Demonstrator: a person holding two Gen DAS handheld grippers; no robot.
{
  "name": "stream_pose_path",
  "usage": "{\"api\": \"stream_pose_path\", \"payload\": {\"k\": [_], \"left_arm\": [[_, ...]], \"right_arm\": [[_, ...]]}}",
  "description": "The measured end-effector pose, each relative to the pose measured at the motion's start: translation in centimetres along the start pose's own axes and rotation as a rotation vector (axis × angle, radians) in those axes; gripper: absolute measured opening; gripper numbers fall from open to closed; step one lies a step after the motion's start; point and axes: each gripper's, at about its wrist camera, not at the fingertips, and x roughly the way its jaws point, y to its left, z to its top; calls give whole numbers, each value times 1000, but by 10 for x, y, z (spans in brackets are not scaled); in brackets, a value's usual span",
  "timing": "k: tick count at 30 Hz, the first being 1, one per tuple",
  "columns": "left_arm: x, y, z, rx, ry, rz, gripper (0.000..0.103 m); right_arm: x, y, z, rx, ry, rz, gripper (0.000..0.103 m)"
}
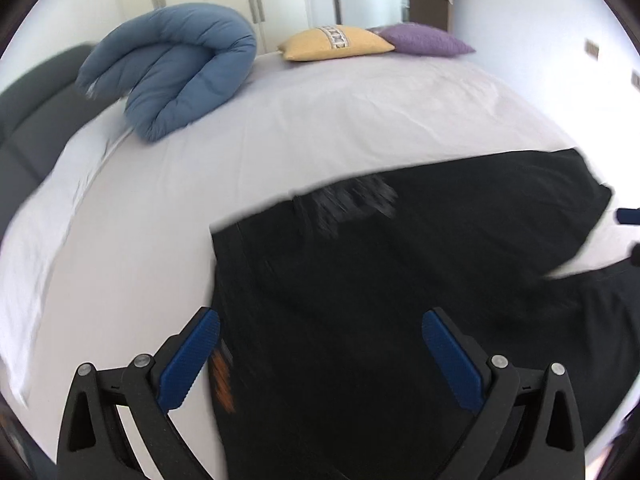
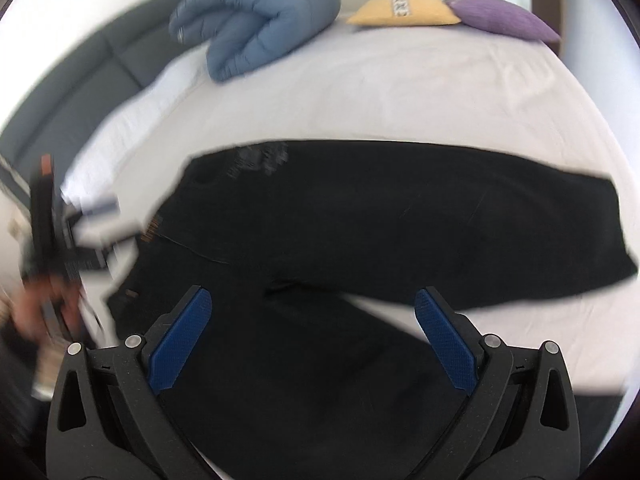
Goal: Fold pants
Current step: 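Grasp the jeans waistband with the right tool while the left tool grasps the waistband beside it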
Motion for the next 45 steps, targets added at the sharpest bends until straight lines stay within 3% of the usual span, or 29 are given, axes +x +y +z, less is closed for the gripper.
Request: {"api": "stream_pose_path", "payload": {"k": [4, 9, 11, 16, 17, 22, 24, 27, 29, 30, 32, 37, 45], "left_arm": [[48, 34, 47, 107, 40, -73, 103], [107, 46, 78, 272, 109, -45, 103], [127, 52, 87, 312, 134, -49, 103], [171, 60, 98, 370, 203, -83, 103], [177, 61, 96, 373, 219, -99, 99], [206, 72, 87, 395, 297, -122, 96], [215, 81, 86, 349, 324, -166, 91], [219, 84, 85, 326, 339, -223, 71], [214, 78, 85, 332, 330, -250, 28], [209, 72, 83, 364, 314, -224, 24], [197, 66, 79, 407, 270, -191, 7], [155, 70, 62, 421, 126, -170, 6], [111, 71, 44, 438, 2, -165, 5]], "right_arm": [[22, -5, 28, -159, -25, -8, 102], [53, -17, 60, -275, 22, 61, 78], [66, -20, 75, -331, 30, 93, 76], [97, -7, 107, -481, 67, 125, 60], [105, -3, 116, -501, 78, 128, 57], [141, 6, 157, -517, 93, 165, 56], [155, 14, 169, -523, 101, 185, 56], [178, 27, 182, -546, 129, 187, 56], [193, 37, 187, -575, 160, 174, 56], [196, 40, 187, -589, 168, 169, 56], [204, 51, 187, -627, 194, 161, 56], [213, 71, 194, -711, 206, 128, 56], [219, 80, 205, -778, 246, 97, 56]]}}
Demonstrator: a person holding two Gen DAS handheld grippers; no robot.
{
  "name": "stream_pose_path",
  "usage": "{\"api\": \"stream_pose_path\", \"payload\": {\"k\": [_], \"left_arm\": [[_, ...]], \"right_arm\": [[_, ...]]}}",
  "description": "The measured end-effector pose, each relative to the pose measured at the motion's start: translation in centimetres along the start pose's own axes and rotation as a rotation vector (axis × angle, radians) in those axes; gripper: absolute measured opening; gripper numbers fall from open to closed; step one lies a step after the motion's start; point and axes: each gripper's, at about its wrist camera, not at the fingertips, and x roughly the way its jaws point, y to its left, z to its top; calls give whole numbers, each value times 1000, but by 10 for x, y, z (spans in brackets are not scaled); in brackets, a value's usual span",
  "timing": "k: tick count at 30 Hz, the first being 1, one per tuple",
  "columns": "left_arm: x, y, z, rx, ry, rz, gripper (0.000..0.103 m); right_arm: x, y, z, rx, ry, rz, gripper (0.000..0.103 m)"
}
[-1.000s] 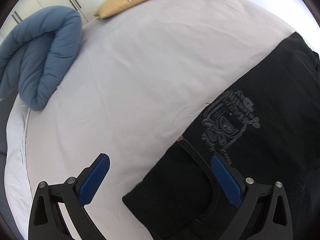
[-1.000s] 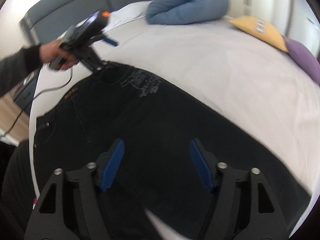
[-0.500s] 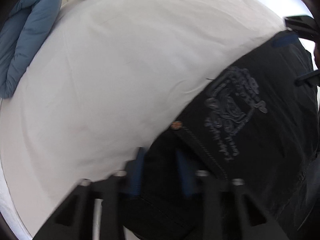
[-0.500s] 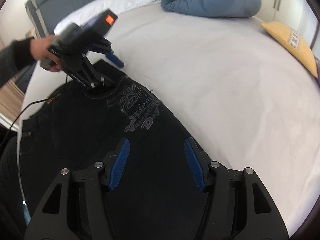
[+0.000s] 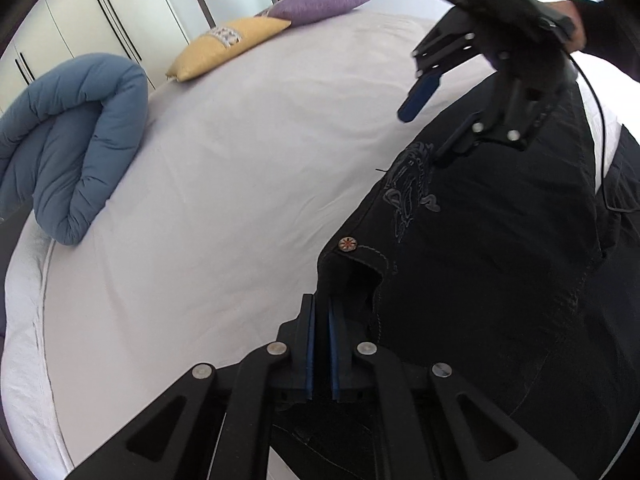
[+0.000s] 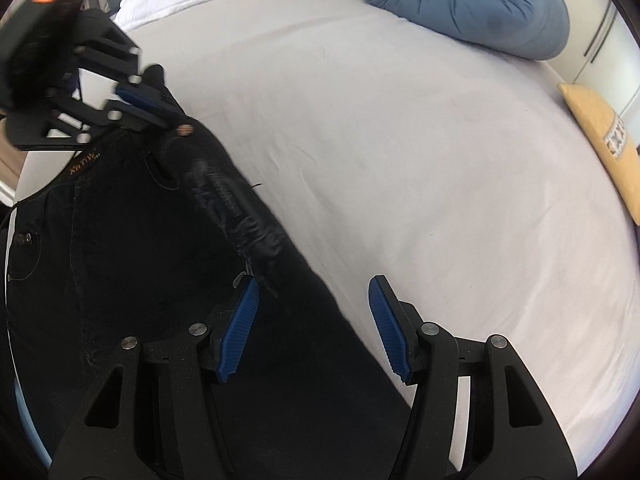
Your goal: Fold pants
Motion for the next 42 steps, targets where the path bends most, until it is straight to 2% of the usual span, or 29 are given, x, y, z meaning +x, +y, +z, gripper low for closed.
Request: {"api": "stream_pose_path", "payload": {"k": [5, 7, 8, 10, 11, 12, 19, 24, 27, 29, 32, 34, 36, 40, 42], "left_arm": [[-9, -17, 0, 57, -20, 71, 5], [-14, -21, 1, 53, -25, 78, 5], [-14, -21, 1, 48, -27, 81, 5], [-15, -16, 4, 36, -39, 94, 5], [-15, -14, 5, 31, -43, 101, 5], [-16, -12, 7, 27, -48, 114, 5], [-37, -14, 9, -4, -90, 144, 6], [-64, -34, -11, 0, -96, 118, 5], [-82, -54, -35, 20, -92, 91, 5], [-92, -70, -55, 8, -90, 42, 6], [-102, -106, -87, 41, -64, 2, 6], [-101, -128, -107, 52, -34, -19, 6], [-97, -148, -127, 53, -2, -36, 6], [-94, -169, -152, 52, 25, -13, 6], [-99, -171, -160, 45, 20, -8, 6]], "right_arm": [[4, 6, 14, -38, 45, 43, 56], [5, 8, 17, -44, 57, 63, 41], [7, 7, 19, -36, 74, 82, 30], [6, 4, 21, -10, 79, 102, 21], [3, 3, 23, -4, 67, 108, 13], [1, 4, 25, -1, 51, 100, 10], [-46, 23, 18, 27, -69, 15, 5], [-68, 56, 1, 84, -144, -76, 4], [-75, 93, -21, 81, -182, -105, 4], [-73, 122, -36, 37, -175, -130, 4], [-63, 178, -62, -85, -118, -198, 4], [-57, 208, -74, -128, -88, -221, 4], [-48, 242, -87, -185, -58, -280, 4], [-23, 299, -100, -264, 28, -421, 4], [-16, 318, -98, -274, 54, -459, 4]]}}
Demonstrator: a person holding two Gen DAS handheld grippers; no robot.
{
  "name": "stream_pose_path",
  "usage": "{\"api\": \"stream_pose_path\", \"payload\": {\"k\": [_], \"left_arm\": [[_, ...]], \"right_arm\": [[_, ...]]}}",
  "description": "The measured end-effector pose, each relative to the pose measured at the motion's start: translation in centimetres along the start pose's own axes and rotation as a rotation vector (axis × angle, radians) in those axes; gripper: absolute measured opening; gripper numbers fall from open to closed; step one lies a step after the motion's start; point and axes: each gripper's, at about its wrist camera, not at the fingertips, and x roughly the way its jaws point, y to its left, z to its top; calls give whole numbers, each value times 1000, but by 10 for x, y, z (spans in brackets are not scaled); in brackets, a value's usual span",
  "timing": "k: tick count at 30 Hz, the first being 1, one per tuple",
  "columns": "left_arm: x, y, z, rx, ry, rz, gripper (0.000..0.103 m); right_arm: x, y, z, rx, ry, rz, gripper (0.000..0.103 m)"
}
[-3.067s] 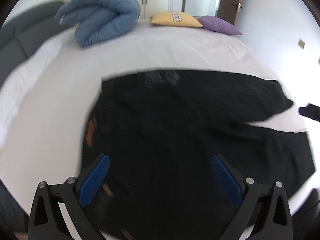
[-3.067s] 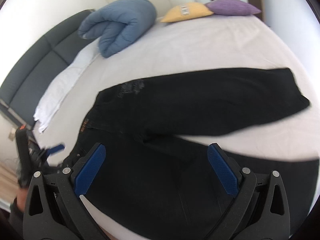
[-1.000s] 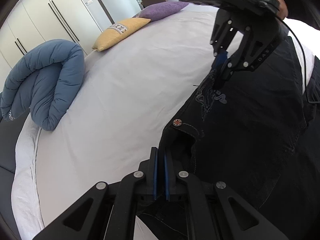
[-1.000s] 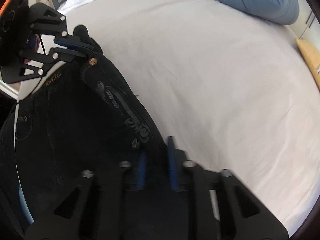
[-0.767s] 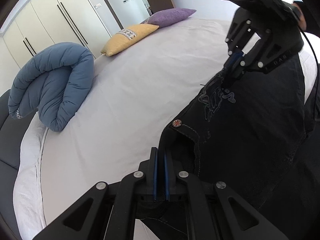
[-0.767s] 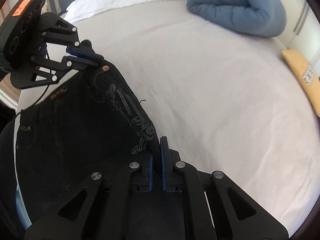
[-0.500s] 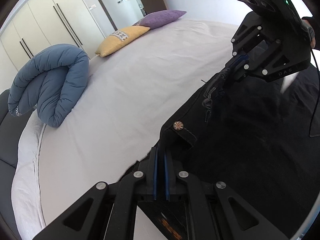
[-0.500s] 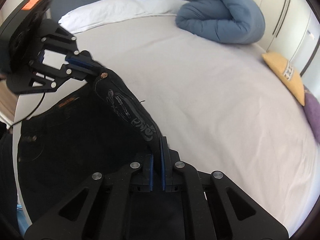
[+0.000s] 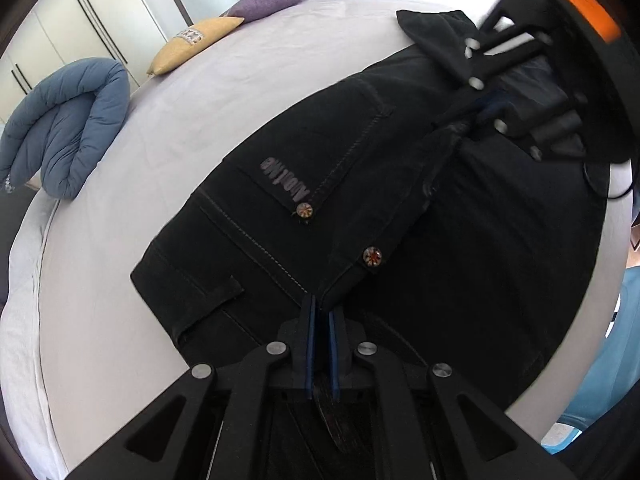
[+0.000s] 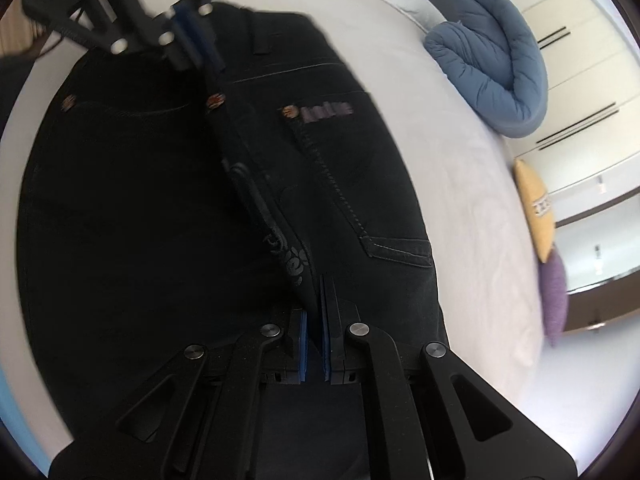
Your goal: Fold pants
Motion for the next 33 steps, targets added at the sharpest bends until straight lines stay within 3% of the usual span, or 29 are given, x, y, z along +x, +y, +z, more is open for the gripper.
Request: {"api": "stream_pose_path", "payload": {"k": [5, 14, 24, 30, 33], "left_arm": [[-12, -1, -16, 10, -3, -10, 6], [-27, -18, -44, 58, -2, -29, 6], [-36, -23, -49, 73, -4, -37, 6], [-25, -16, -46, 42, 8, -48, 7], [-24, -12, -50, 26, 25, -22, 27]], "right_arm": [[-8, 65, 17, -59, 41, -80, 4], [-33, 136, 32, -28, 49, -69, 4], [-44, 133, 37, 30, 48, -71, 4], [-42, 161, 26, 3, 57, -73, 4], [-41, 166, 24, 24, 49, -81, 4]]}}
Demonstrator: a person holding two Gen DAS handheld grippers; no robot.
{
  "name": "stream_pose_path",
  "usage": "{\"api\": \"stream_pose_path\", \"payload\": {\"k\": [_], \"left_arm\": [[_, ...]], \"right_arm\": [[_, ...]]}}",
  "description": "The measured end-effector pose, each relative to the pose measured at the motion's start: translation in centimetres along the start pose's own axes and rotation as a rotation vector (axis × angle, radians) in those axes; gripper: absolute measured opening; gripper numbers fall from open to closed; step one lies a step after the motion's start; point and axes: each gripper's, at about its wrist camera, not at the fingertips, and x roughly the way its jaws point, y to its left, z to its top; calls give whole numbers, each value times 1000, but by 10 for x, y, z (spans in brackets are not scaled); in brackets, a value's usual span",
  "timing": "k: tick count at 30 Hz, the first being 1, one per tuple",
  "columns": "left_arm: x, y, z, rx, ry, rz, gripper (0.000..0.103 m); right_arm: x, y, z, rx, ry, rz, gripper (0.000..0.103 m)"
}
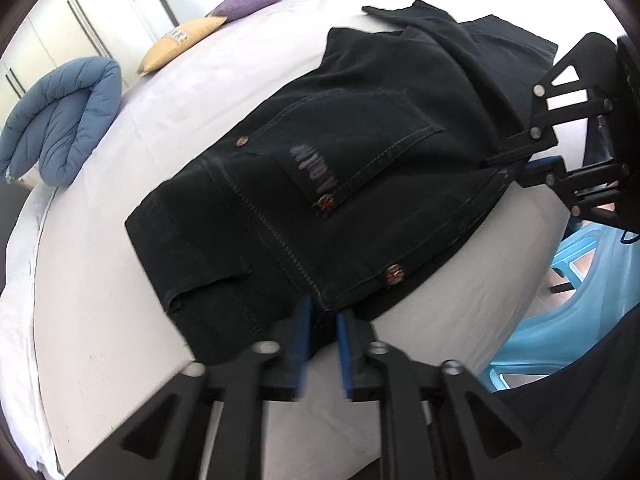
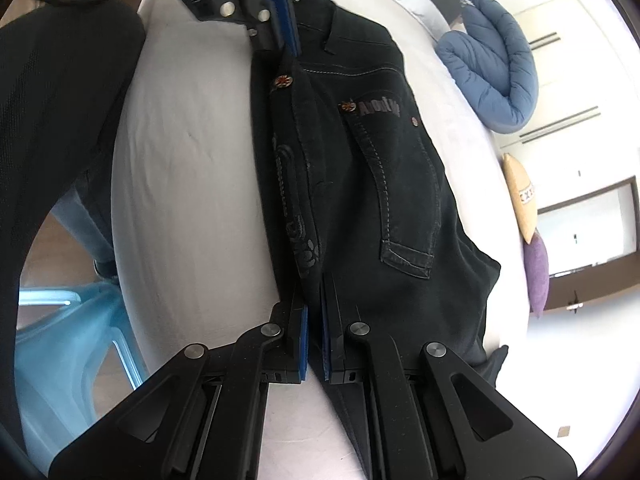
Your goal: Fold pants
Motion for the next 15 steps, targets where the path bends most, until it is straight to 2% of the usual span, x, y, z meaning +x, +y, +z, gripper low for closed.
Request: {"api": "stream_pose_path", "payload": {"k": [4, 5, 7, 11, 15], "left_arm": [[-18, 5, -1, -36, 7, -25, 47], [-25, 3, 1, -36, -1, -10, 61], [-44, 9, 11, -59, -52, 25, 70], [-63, 14, 47, -115, -141, 7, 70], [-30, 5, 89, -148, -132, -8, 70]], "right_arm": [[8, 8, -4, 34, 1, 2, 5], [10, 8, -4, 46, -1, 2, 5], [12, 7, -4, 82, -1, 11, 5], [17, 4, -4, 140, -8, 30, 6], [20, 3, -6, 173, -26, 30, 6]]}}
